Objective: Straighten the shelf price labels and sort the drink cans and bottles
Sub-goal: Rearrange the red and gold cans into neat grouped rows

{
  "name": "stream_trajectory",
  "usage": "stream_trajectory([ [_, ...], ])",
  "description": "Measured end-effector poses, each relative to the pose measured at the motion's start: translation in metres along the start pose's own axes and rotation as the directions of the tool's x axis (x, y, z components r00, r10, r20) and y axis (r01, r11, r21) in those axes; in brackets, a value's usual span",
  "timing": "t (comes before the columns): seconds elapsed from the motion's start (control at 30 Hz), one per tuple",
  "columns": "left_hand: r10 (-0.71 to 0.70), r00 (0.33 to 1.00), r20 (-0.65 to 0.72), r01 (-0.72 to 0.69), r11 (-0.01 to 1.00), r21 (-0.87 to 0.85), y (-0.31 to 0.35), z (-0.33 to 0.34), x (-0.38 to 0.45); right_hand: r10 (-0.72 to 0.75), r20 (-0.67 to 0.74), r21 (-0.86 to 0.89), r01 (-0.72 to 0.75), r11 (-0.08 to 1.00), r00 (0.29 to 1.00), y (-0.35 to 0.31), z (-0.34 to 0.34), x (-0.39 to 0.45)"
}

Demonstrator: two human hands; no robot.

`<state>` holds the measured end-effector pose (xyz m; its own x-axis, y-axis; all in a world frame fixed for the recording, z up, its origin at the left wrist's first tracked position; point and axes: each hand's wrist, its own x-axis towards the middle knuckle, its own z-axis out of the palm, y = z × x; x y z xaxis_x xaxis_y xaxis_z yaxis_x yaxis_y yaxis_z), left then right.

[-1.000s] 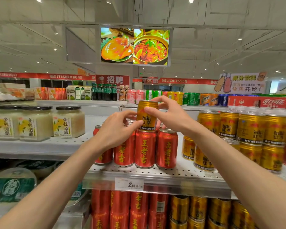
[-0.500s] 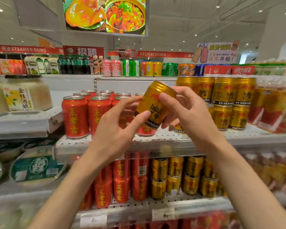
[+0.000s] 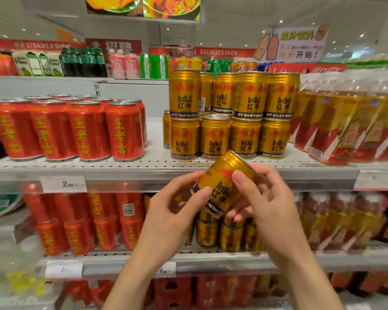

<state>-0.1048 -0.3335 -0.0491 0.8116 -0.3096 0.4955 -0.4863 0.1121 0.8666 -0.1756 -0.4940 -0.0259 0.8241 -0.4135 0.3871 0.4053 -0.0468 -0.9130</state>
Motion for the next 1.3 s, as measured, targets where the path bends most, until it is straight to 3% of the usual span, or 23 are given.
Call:
stream_trajectory([
  [0.27,-0.006,1.0,-0.013,0.007,0.994,0.112,0.016,0.059,0.026,-0.029,0.074,-0.03,0.031,0.999,0.997,-0.016,-0.065,0.04],
  [0.57,0.116,0.993,0.005,-0.114,0.959,0.258,0.036,0.047,0.051,-0.191,0.149,-0.214,0.22,0.952,0.97,-0.056,-0.056,0.067],
  [0.77,0.268,0.963,-0.032,-0.233,0.888,0.396,0.055,0.009,0.082,-0.336,0.262,-0.428,0.421,0.8,0.905,-0.087,-0.017,0.101],
  [1.0,0.411,0.895,-0.174,-0.2,0.717,0.668,0.056,-0.033,0.123,-0.407,0.338,-0.633,0.525,0.569,0.848,-0.105,0.01,0.145],
  [1.13,0.318,0.94,-0.125,-0.149,0.711,0.687,0.05,-0.035,0.134,-0.374,0.347,-0.716,0.5,0.486,0.86,-0.103,0.019,0.156],
  [1.3,0.198,0.979,-0.055,-0.125,0.786,0.605,0.04,-0.031,0.133,-0.357,0.346,-0.765,0.482,0.427,0.867,-0.099,0.019,0.16],
])
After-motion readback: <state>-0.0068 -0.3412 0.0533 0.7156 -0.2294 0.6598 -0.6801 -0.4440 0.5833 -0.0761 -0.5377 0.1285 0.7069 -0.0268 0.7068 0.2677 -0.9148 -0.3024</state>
